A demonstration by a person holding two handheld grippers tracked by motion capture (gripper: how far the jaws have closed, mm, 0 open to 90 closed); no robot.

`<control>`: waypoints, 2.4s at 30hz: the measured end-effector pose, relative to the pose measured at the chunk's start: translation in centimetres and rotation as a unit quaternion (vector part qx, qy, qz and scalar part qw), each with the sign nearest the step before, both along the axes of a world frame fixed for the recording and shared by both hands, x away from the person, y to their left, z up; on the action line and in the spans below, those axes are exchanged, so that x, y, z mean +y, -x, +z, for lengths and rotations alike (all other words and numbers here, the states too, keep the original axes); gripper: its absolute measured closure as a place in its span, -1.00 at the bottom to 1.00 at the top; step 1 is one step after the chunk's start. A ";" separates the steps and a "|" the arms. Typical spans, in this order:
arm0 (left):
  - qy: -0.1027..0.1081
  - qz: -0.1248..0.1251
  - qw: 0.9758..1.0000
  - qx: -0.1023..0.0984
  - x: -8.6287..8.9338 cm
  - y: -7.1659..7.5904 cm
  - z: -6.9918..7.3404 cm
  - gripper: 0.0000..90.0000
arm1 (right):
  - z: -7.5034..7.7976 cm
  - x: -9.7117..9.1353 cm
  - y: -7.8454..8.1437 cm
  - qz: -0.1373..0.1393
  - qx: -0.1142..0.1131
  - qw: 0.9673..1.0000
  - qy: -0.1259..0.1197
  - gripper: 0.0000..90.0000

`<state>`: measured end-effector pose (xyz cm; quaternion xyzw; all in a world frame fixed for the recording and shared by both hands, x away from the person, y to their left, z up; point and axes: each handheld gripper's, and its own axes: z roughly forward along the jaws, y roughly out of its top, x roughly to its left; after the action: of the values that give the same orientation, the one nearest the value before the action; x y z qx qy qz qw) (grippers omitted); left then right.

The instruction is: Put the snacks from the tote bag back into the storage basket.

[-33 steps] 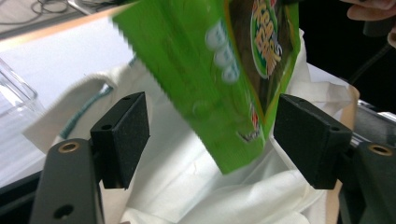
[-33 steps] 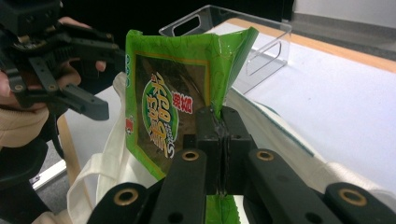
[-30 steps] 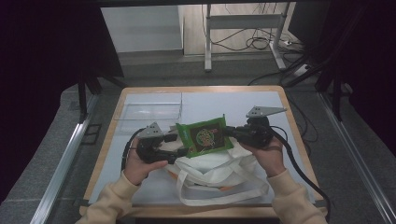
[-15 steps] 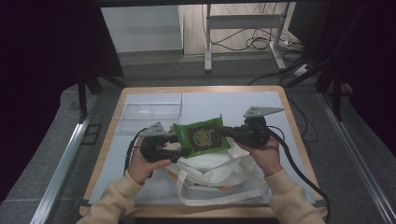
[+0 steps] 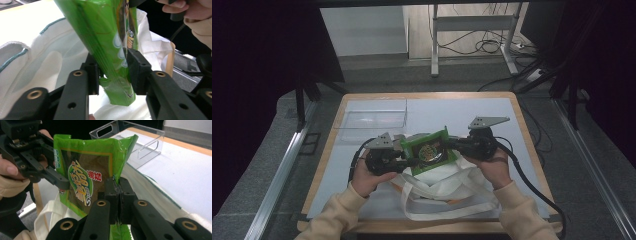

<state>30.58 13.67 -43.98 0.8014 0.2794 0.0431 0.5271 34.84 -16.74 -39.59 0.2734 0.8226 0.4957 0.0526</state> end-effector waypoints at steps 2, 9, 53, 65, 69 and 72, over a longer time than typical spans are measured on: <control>-0.001 0.005 1.000 -0.003 0.2 0.0 0.1 0.58 | -0.3 0.0 -0.1 -0.001 0.004 1.000 0.010 0.85; -0.004 0.008 1.000 0.002 0.5 -0.2 0.2 0.65 | -1.2 0.0 -0.5 -0.003 0.011 0.999 0.030 0.69; -0.085 -0.012 0.996 0.005 2.1 -1.7 3.7 0.73 | 1.6 -2.1 1.3 0.028 -0.038 0.998 0.043 -0.21; -0.137 -0.049 0.989 0.005 -0.1 -2.2 5.2 0.73 | 3.7 1.1 0.2 0.070 -0.060 0.993 0.075 -0.16; -0.153 -0.067 0.986 0.003 -0.5 -2.3 5.5 0.73 | 3.6 2.2 -0.2 0.091 -0.056 0.990 0.088 -0.12; -0.162 -0.075 0.984 0.006 -0.7 -2.3 5.6 0.73 | 3.3 2.7 -0.4 0.104 -0.050 0.989 0.096 -0.11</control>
<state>32.93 12.97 -38.39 0.8953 0.2112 0.0432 0.3899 35.23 -13.99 -36.26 0.1547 0.8868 0.4302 0.0677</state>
